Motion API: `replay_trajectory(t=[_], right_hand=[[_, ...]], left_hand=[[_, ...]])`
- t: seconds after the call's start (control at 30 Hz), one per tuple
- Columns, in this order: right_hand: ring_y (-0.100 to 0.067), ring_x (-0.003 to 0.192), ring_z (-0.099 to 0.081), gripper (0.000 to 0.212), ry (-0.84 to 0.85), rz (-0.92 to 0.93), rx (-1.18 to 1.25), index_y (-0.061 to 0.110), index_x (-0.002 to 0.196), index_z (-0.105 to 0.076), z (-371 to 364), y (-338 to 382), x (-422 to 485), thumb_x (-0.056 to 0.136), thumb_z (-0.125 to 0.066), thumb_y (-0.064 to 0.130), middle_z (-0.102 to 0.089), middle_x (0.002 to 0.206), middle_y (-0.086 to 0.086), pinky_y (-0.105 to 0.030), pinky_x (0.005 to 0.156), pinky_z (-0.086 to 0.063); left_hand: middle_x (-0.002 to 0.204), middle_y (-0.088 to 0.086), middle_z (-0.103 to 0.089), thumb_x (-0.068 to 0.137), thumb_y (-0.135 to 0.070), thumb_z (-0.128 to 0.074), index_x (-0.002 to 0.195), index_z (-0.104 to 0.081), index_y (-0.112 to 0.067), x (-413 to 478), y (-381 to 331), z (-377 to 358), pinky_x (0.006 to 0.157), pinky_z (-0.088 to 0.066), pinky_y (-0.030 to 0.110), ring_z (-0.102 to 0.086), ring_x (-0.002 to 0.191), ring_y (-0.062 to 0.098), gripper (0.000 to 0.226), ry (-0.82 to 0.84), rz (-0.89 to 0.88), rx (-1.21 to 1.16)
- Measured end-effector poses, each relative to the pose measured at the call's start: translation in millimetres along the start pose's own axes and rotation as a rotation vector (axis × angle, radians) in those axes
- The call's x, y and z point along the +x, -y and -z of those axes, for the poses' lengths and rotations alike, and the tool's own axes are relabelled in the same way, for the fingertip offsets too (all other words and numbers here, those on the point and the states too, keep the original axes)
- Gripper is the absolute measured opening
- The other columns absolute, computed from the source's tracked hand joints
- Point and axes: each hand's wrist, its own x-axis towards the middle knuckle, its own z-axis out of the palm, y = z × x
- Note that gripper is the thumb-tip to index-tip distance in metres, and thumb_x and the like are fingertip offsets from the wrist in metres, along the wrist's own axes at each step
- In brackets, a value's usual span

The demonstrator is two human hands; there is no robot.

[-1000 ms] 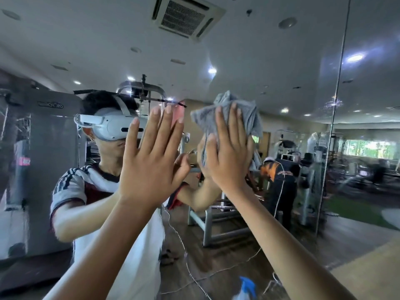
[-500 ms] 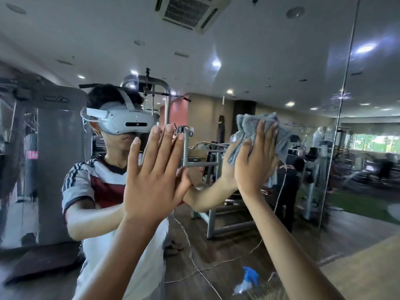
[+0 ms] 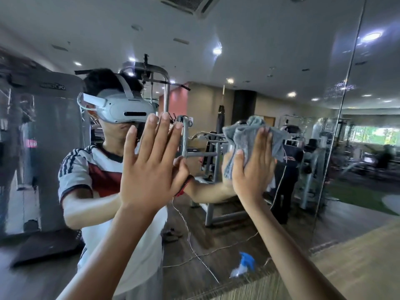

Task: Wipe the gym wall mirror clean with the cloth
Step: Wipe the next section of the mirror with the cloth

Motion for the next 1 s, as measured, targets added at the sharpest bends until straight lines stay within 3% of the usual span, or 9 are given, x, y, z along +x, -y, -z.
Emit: replay_trajectory(t=[0.1,0.27,0.4,0.53,0.67,0.77,0.83,0.93,1.0], right_hand=[[-0.02,0.15,-0.023,0.057,0.015,0.164,-0.027,0.014,0.155,-0.023,-4,20,-20,0.105,-0.022,0.043,-0.026,0.161,-0.007,-0.045,0.114,-0.031],[-0.022,0.149,-0.027,0.05,0.119,0.534,-0.041,0.022,0.15,-0.038,7,-25,-82,0.101,-0.035,0.031,-0.037,0.155,-0.01,-0.038,0.091,-0.039],[-0.018,0.153,-0.014,0.053,0.11,0.354,-0.08,0.026,0.158,-0.021,11,-63,-73,0.105,-0.024,0.035,-0.023,0.161,-0.008,-0.044,0.113,-0.031],[-0.02,0.15,-0.019,0.055,0.015,-0.057,-0.046,0.014,0.154,-0.033,1,-13,-25,0.103,-0.03,0.032,-0.028,0.161,-0.013,-0.048,0.117,-0.029],[-0.024,0.148,-0.028,0.052,0.04,0.172,0.007,0.019,0.151,-0.034,-1,20,-44,0.1,-0.037,0.03,-0.03,0.159,-0.013,-0.037,0.116,-0.024],[-0.02,0.148,-0.03,0.047,0.116,0.481,0.021,0.025,0.149,-0.038,9,-3,-93,0.103,-0.036,0.032,-0.035,0.157,-0.01,-0.035,0.096,-0.036],[-0.019,0.149,-0.029,0.047,0.18,0.575,0.003,0.029,0.147,-0.041,17,-38,-119,0.101,-0.039,0.035,-0.03,0.161,-0.005,-0.038,0.089,-0.04],[-0.021,0.15,-0.025,0.049,0.176,0.459,-0.023,0.025,0.149,-0.039,22,-79,-119,0.102,-0.038,0.038,-0.019,0.165,-0.002,-0.041,0.104,-0.036],[-0.026,0.15,-0.025,0.05,0.13,0.307,-0.03,0.02,0.151,-0.034,16,-78,-99,0.105,-0.034,0.039,-0.025,0.162,-0.011,-0.043,0.112,-0.032]], left_hand=[[0.163,0.014,-0.026,0.1,-0.04,-0.042,0.157,-0.03,-0.011,-1,0,0,0.12,-0.021,0.057,-0.022,0.152,0.032,0.065,0.003,0.006,-0.002],[0.162,0.015,-0.026,0.101,-0.041,-0.038,0.157,-0.03,-0.012,-3,-1,0,0.12,-0.02,0.057,-0.023,0.151,0.033,0.063,0.001,0.016,-0.016],[0.161,0.016,-0.028,0.099,-0.039,-0.044,0.156,-0.032,-0.011,-25,-15,0,0.118,-0.024,0.059,-0.027,0.149,0.035,0.064,0.001,0.022,0.008],[0.161,0.015,-0.028,0.098,-0.039,-0.045,0.156,-0.033,-0.012,-31,-21,-1,0.119,-0.023,0.059,-0.027,0.149,0.034,0.064,0.007,0.042,0.012],[0.162,0.014,-0.029,0.097,-0.039,-0.048,0.156,-0.034,-0.015,-45,-22,1,0.121,-0.019,0.055,-0.026,0.15,0.032,0.065,0.019,0.047,-0.016],[0.161,0.012,-0.03,0.095,-0.037,-0.052,0.154,-0.036,-0.015,-61,-19,3,0.123,-0.017,0.052,-0.026,0.15,0.031,0.065,0.026,0.031,-0.041],[0.161,0.013,-0.03,0.093,-0.035,-0.054,0.153,-0.038,-0.014,-63,-16,3,0.123,-0.016,0.051,-0.026,0.15,0.031,0.066,0.032,0.022,-0.055],[0.161,0.014,-0.029,0.093,-0.036,-0.054,0.154,-0.038,-0.012,-62,-21,3,0.123,-0.015,0.053,-0.025,0.151,0.033,0.067,0.039,0.032,-0.031],[0.161,0.014,-0.028,0.094,-0.037,-0.052,0.154,-0.036,-0.012,-62,-25,2,0.123,-0.014,0.054,-0.024,0.151,0.033,0.068,0.046,0.047,-0.006]])
